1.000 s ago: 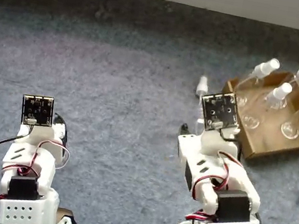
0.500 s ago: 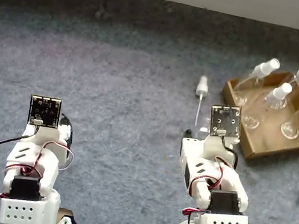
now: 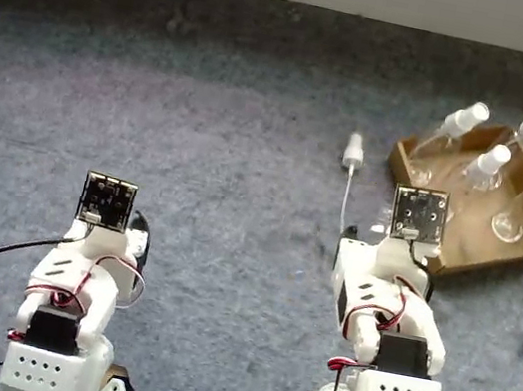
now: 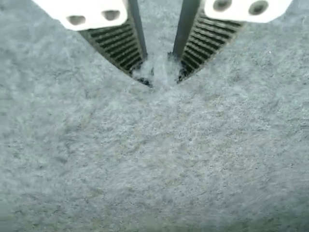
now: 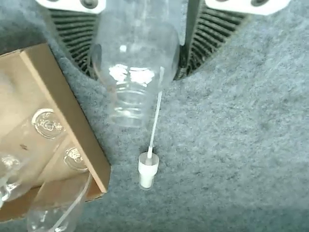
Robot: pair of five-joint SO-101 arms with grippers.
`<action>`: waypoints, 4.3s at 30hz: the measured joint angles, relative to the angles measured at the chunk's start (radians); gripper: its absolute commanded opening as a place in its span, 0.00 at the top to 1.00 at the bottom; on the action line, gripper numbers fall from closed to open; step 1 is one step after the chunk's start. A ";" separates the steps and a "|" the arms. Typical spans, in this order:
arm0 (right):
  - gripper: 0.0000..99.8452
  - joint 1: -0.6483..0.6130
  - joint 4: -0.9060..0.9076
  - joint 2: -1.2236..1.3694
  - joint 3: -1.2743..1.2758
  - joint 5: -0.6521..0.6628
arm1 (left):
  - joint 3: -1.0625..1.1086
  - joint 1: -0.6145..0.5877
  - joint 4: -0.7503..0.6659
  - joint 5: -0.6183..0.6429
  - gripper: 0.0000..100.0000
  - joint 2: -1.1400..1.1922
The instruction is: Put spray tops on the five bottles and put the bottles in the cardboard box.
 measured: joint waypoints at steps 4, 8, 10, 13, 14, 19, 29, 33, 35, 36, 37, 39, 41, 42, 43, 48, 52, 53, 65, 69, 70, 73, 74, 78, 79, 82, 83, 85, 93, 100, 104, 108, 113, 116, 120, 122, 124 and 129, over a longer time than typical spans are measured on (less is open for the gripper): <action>0.84 0.003 0.000 0.000 0.000 0.000 | 0.000 0.057 0.041 0.000 0.99 0.000; 0.84 0.000 0.000 0.000 0.000 0.000 | 0.000 0.054 0.043 0.000 0.99 0.000; 0.84 -0.037 0.000 0.000 0.000 -0.002 | 0.000 0.061 0.043 0.000 0.99 0.000; 0.84 -0.068 0.000 0.000 0.000 -0.002 | 0.000 0.061 0.043 0.000 0.99 0.000; 0.84 -0.072 0.000 0.000 0.000 -0.002 | 0.000 0.063 0.043 0.000 0.99 0.000; 0.84 -0.080 -0.011 0.000 0.000 -0.011 | 0.000 0.064 0.074 0.000 0.99 0.000; 0.84 -0.080 -0.071 0.000 0.051 -0.212 | -0.006 0.164 0.195 -0.110 0.99 0.000; 0.84 -0.080 -0.071 0.000 0.055 -0.218 | -0.006 0.160 0.210 -0.117 0.99 0.000; 0.84 -0.080 -0.071 0.000 0.055 -0.218 | -0.011 0.160 0.242 -0.120 0.99 0.000; 0.84 -0.080 -0.071 0.000 0.060 -0.218 | -0.018 0.160 0.261 -0.123 0.99 0.000; 0.84 -0.080 -0.074 -0.002 0.077 -0.218 | -0.026 0.161 0.279 -0.123 0.99 0.000; 0.84 -0.080 -0.084 0.000 0.127 -0.218 | -0.035 0.160 0.296 -0.123 0.99 0.000; 0.84 -0.080 -0.118 0.000 0.164 -0.218 | -0.035 0.160 0.299 -0.123 0.99 0.000; 0.84 -0.080 -0.137 0.000 0.176 -0.218 | -0.035 0.160 0.299 -0.123 0.99 0.000; 0.84 -0.080 -0.153 -0.002 0.187 -0.218 | -0.035 0.160 0.299 -0.123 0.99 0.000; 0.84 -0.080 -0.180 -0.002 0.207 -0.218 | -0.005 0.161 0.279 -0.123 0.99 -0.002; 0.84 -0.080 -0.183 -0.002 0.207 -0.218 | 0.000 0.160 0.247 -0.123 0.99 -0.002; 0.84 -0.080 -0.183 -0.002 0.207 -0.218 | 0.000 0.160 0.244 -0.123 0.99 -0.002; 0.84 -0.080 -0.183 -0.002 0.207 -0.218 | 0.000 0.160 0.218 -0.123 0.99 -0.002; 0.84 -0.080 -0.183 -0.002 0.207 -0.218 | 0.000 0.160 0.213 -0.123 0.99 -0.002; 0.84 -0.080 -0.183 -0.002 0.207 -0.218 | 0.000 0.160 0.213 -0.123 0.99 -0.002; 0.84 -0.080 -0.183 -0.002 0.207 -0.218 | 0.000 0.160 0.213 -0.123 0.99 -0.002; 0.84 -0.080 -0.183 -0.002 0.207 -0.218 | 0.000 0.160 0.213 -0.123 0.99 -0.002; 0.84 -0.080 -0.183 -0.002 0.207 -0.218 | 0.000 0.160 0.213 -0.123 0.99 -0.002; 0.84 -0.080 -0.183 -0.002 0.207 -0.218 | 0.000 0.160 0.213 -0.123 0.99 -0.002; 0.84 -0.061 -0.178 -0.002 0.204 -0.218 | 0.000 0.160 0.213 -0.123 0.99 -0.002; 0.84 -0.055 -0.164 -0.002 0.193 -0.218 | 0.000 0.160 0.213 -0.123 0.99 -0.002; 0.84 -0.031 -0.123 -0.002 0.157 -0.218 | 0.000 0.160 0.213 -0.123 0.99 -0.002; 0.84 0.012 -0.066 -0.028 0.100 -0.218 | 0.000 0.160 0.213 -0.123 0.99 -0.002; 0.84 0.015 0.063 -0.334 0.044 -0.218 | 0.000 0.160 0.213 -0.144 0.99 -0.002; 0.84 0.020 0.146 -0.542 -0.029 -0.126 | 0.000 0.160 0.213 -0.183 0.99 -0.002; 0.84 0.018 0.158 -0.537 -0.060 -0.032 | 0.000 0.160 0.213 -0.189 0.99 -0.002; 0.84 0.015 0.189 -0.543 -0.060 -0.020 | 0.000 0.160 0.213 -0.189 0.99 -0.002; 0.84 0.015 0.267 -0.552 -0.060 -0.017 | 0.002 0.160 0.213 -0.189 0.99 -0.002; 0.84 0.015 0.353 -0.560 -0.060 -0.017 | 0.002 0.160 0.213 -0.189 0.99 -0.002; 0.84 0.015 0.367 -0.562 -0.061 0.008 | 0.002 0.160 0.213 -0.189 0.99 -0.002; 0.84 0.015 0.381 -0.562 -0.061 0.058 | 0.002 0.160 0.213 -0.189 0.99 -0.002; 0.84 0.015 0.408 -0.566 -0.083 0.161 | 0.002 0.160 0.213 -0.189 0.99 -0.002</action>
